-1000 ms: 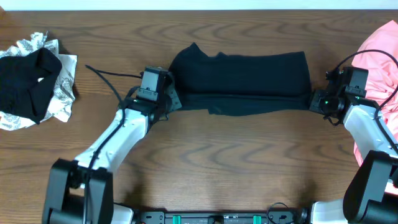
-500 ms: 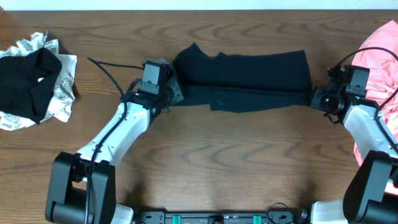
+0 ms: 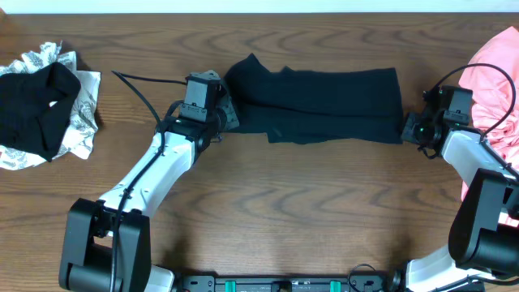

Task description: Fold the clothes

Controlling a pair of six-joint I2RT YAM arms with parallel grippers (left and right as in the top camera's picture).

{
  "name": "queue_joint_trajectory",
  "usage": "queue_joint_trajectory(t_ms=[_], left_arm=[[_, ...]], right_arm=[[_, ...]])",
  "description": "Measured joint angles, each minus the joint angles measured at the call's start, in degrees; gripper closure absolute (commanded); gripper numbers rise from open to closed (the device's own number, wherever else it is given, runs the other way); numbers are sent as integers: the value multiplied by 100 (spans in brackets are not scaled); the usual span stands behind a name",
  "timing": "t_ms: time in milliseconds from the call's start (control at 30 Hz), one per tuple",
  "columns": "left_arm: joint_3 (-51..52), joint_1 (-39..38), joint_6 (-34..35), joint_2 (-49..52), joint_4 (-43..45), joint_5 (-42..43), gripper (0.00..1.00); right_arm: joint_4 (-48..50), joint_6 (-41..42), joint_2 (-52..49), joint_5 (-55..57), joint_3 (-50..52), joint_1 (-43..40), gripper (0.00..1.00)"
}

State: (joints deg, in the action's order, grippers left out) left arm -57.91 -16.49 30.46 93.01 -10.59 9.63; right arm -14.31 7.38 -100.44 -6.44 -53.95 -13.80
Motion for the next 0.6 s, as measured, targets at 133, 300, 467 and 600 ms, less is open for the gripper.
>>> queue_joint_trajectory(t_ms=[133,300,467,600], left_arm=[[0,0,-52,0,101,-2,93],[0,0,-85,0,260,-15,83],[0,0,-94,133,334,-63,47],[-11,7,-225,374,308,-70,45]], right_arm=[[-7,13,0,-9,0,0,78],[-63,7,0,-160,0,0,76],[-57,7,0,-398,0,0,76],[-72,11,0,-470,0,0,73]])
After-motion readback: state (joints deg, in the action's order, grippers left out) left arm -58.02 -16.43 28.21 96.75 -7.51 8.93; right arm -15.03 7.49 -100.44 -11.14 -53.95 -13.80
